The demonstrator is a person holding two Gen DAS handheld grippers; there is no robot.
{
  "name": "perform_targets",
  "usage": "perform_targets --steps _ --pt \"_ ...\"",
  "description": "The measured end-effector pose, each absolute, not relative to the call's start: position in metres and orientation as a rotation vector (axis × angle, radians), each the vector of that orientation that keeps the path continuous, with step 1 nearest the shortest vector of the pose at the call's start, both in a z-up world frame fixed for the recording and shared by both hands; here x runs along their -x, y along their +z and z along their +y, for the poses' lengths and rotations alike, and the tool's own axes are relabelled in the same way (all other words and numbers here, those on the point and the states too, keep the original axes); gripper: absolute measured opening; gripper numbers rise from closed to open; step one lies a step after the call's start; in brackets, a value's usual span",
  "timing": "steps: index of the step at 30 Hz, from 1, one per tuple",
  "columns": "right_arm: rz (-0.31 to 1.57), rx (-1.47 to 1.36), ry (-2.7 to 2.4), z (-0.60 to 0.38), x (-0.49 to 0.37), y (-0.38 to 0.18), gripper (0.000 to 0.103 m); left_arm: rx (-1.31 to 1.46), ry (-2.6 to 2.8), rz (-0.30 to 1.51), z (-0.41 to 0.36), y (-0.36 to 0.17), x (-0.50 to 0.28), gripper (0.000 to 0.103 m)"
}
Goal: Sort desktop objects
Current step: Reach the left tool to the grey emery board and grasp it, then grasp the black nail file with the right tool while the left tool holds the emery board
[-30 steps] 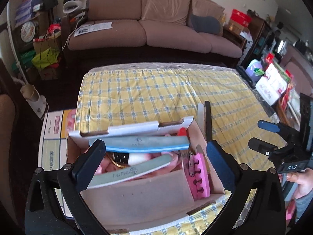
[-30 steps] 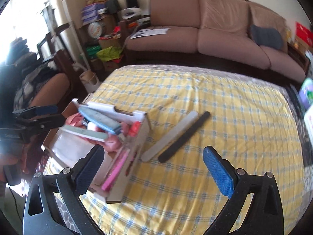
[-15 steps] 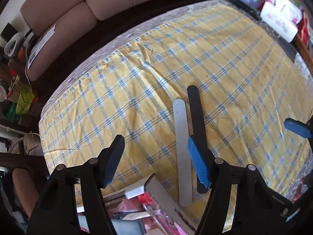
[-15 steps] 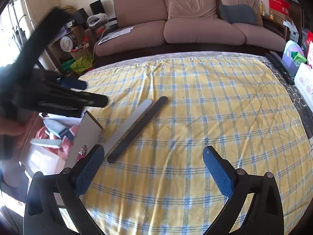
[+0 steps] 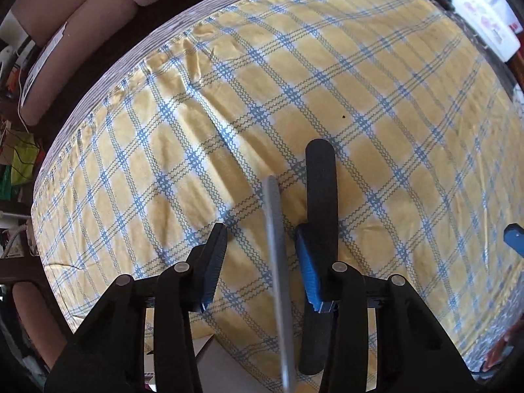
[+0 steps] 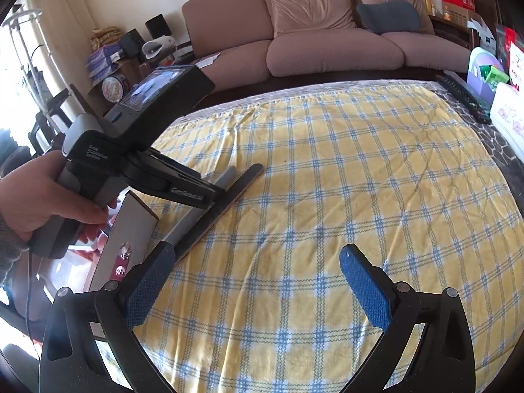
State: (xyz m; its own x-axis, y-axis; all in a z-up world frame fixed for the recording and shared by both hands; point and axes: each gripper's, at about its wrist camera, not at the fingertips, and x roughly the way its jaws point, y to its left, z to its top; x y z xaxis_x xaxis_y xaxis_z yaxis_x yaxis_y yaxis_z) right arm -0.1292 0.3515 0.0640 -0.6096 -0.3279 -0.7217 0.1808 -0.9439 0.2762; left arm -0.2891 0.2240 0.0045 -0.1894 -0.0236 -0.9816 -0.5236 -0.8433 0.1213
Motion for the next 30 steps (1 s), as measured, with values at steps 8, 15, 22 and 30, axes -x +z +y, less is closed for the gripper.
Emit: perform_targets --steps 8,15,22,30 --pt "-0.251 -1.248 -2.593 0.35 0.131 0.062 0.102 1.643 2.123 0.651 0.22 0.006 0.268 0.018" --pt "-0.223 -1.285 -2.619 0.336 0.144 0.064 0.102 1.564 2.193 0.246 0.173 0.056 0.278 0.018" --pt "-0.253 -1.4 -2.642 0.309 0.189 0.054 0.102 1.33 2.283 -0.161 0.1 0.146 0.279 0.018" --pt "0.006 -1.633 -2.71 0.254 0.231 0.026 0.101 1.202 2.313 -0.375 0.013 0.173 0.24 0.018"
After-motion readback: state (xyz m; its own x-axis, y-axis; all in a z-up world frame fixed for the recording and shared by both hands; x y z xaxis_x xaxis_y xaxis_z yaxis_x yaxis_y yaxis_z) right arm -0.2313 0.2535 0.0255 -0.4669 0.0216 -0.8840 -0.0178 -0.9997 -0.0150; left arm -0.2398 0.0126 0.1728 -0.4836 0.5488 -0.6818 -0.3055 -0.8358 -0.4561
